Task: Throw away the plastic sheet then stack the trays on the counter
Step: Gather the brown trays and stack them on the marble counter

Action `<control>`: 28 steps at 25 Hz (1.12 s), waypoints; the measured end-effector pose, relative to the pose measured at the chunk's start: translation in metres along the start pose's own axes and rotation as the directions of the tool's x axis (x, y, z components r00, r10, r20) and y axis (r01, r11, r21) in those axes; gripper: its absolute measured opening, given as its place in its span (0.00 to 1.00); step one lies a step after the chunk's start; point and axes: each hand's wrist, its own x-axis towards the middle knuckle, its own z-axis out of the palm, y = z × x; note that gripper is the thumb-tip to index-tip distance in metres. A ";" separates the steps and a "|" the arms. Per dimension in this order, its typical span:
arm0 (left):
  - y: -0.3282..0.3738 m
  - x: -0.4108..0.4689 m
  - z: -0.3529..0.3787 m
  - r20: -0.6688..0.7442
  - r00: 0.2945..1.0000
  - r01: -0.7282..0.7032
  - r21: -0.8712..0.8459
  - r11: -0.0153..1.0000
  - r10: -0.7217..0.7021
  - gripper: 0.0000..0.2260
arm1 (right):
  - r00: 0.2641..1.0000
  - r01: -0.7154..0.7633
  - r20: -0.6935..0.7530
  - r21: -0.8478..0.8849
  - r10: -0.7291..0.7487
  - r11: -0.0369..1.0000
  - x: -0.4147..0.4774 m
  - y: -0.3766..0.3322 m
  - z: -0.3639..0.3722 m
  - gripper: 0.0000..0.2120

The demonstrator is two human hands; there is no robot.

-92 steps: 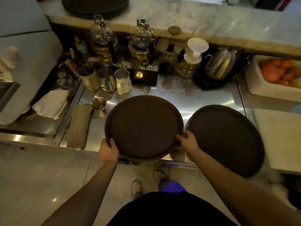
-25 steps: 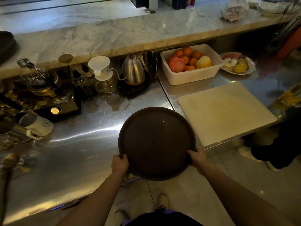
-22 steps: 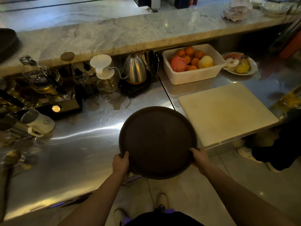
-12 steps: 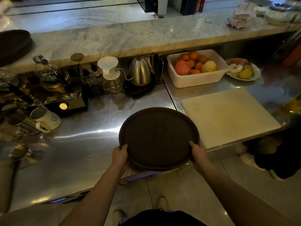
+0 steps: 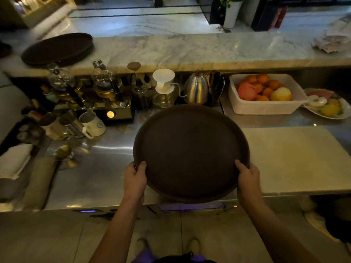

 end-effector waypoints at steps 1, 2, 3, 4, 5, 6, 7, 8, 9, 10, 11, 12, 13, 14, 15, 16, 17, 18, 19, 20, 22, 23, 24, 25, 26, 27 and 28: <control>0.009 -0.004 -0.005 -0.010 1.000 -0.025 -0.019 1.000 0.025 0.08 | 1.000 0.013 0.016 0.030 -0.013 0.999 -0.004 -0.010 0.005 0.14; 0.017 -0.007 -0.016 -0.045 0.998 -0.054 -0.046 0.997 0.052 0.06 | 0.999 0.018 0.046 0.044 -0.020 0.999 -0.009 -0.018 0.016 0.12; 0.026 -0.009 -0.028 -0.079 0.994 -0.085 -0.075 0.994 0.079 0.05 | 0.997 0.021 0.076 0.051 -0.025 0.998 -0.014 -0.026 0.027 0.10; 0.036 -0.012 -0.041 -0.108 0.988 -0.118 -0.099 0.988 0.107 0.05 | 0.994 0.024 0.105 0.059 -0.030 0.998 -0.020 -0.034 0.039 0.08; 0.045 -0.014 -0.053 -0.127 0.984 -0.138 -0.117 0.984 0.123 0.06 | 0.991 0.031 0.127 0.067 -0.039 0.997 -0.027 -0.042 0.051 0.07; 0.054 -0.013 -0.066 -0.147 0.981 -0.149 -0.139 0.979 0.129 0.07 | 0.987 0.042 0.149 0.069 -0.052 0.997 -0.034 -0.049 0.065 0.07; 0.062 -0.012 -0.082 -0.172 0.975 -0.169 -0.165 0.972 0.140 0.08 | 0.983 0.052 0.174 0.071 -0.064 0.996 -0.043 -0.055 0.081 0.07; 0.071 -0.009 -0.097 -0.189 0.969 -0.197 -0.188 0.962 0.161 0.08 | 0.978 0.063 0.194 0.078 -0.077 0.995 -0.053 -0.061 0.097 0.07; 0.081 -0.005 -0.112 -0.194 0.963 -0.227 -0.209 0.951 0.187 0.08 | 0.974 0.081 0.205 0.088 -0.097 0.993 -0.062 -0.067 0.112 0.07; 0.090 -0.001 -0.126 -0.196 0.957 -0.254 -0.221 0.942 0.212 0.07 | 0.971 0.102 0.204 0.102 -0.121 0.990 -0.071 -0.072 0.128 0.08; 0.099 0.005 -0.140 -0.196 0.952 -0.277 -0.227 0.934 0.235 0.07 | 0.970 0.119 0.198 0.113 -0.139 0.986 -0.079 -0.077 0.143 0.08; 0.106 0.010 -0.153 -0.195 0.946 -0.300 -0.225 0.927 0.259 0.07 | 0.969 0.132 0.192 0.119 -0.153 0.984 -0.087 -0.082 0.158 0.08; 0.113 0.013 -0.165 -0.195 0.941 -0.318 -0.222 0.922 0.278 0.08 | 0.967 0.141 0.194 0.120 -0.163 0.983 -0.096 -0.087 0.170 0.08; 0.121 0.019 -0.183 -0.202 0.935 -0.335 -0.229 0.914 0.291 0.09 | 0.962 0.154 0.206 0.121 -0.177 0.981 -0.105 -0.091 0.190 0.09; 0.128 0.026 -0.199 -0.218 0.930 -0.343 -0.237 0.909 0.295 0.09 | 0.957 0.165 0.218 0.127 -0.189 0.978 -0.115 -0.094 0.207 0.09; 0.134 0.034 -0.215 -0.234 0.927 -0.347 -0.248 0.904 0.292 0.09 | 0.953 0.174 0.228 0.131 -0.201 0.976 -0.123 -0.096 0.225 0.09; 0.140 0.042 -0.233 -0.247 0.925 -0.349 -0.252 0.902 0.289 0.09 | 0.949 0.185 0.235 0.131 -0.211 0.974 -0.131 -0.097 0.244 0.08; 0.145 0.050 -0.248 -0.258 0.923 -0.349 -0.255 0.902 0.285 0.09 | 0.947 0.190 0.239 0.124 -0.215 0.974 -0.140 -0.098 0.261 0.08; 0.152 0.058 -0.264 -0.266 0.922 -0.349 -0.259 0.901 0.281 0.08 | 0.945 0.196 0.242 0.119 -0.220 0.973 -0.148 -0.098 0.280 0.08; 0.158 0.066 -0.276 -0.274 0.920 -0.351 -0.259 0.900 0.280 0.06 | 0.944 0.202 0.241 0.119 -0.225 0.972 -0.154 -0.099 0.295 0.08; 0.166 0.079 -0.297 -0.299 0.916 -0.352 -0.278 0.894 0.267 0.06 | 0.940 0.214 0.245 0.112 -0.236 0.970 -0.161 -0.100 0.325 0.08; 0.170 0.084 -0.304 -0.319 0.915 -0.341 -0.288 0.895 0.246 0.06 | 0.938 0.219 0.252 0.104 -0.238 0.970 -0.164 -0.101 0.337 0.08; 0.172 0.090 -0.313 -0.334 0.915 -0.329 -0.295 0.897 0.225 0.06 | 0.935 0.223 0.260 0.094 -0.240 0.970 -0.165 -0.102 0.350 0.08; 0.174 0.097 -0.321 -0.343 0.917 -0.315 -0.300 0.901 0.206 0.04 | 0.932 0.226 0.270 0.084 -0.241 0.970 -0.164 -0.103 0.364 0.08; 0.176 0.104 -0.327 -0.350 0.918 -0.302 -0.313 0.901 0.186 0.04 | 0.929 0.228 0.281 0.079 -0.241 0.970 -0.162 -0.103 0.376 0.08; 0.177 0.109 -0.331 -0.357 0.918 -0.293 -0.323 0.900 0.170 0.08 | 0.926 0.228 0.291 0.076 -0.240 0.971 -0.158 -0.104 0.386 0.08; 0.178 0.114 -0.333 -0.362 0.917 -0.291 -0.324 0.900 0.166 0.11 | 0.924 0.225 0.299 0.075 -0.237 0.971 -0.155 -0.105 0.395 0.08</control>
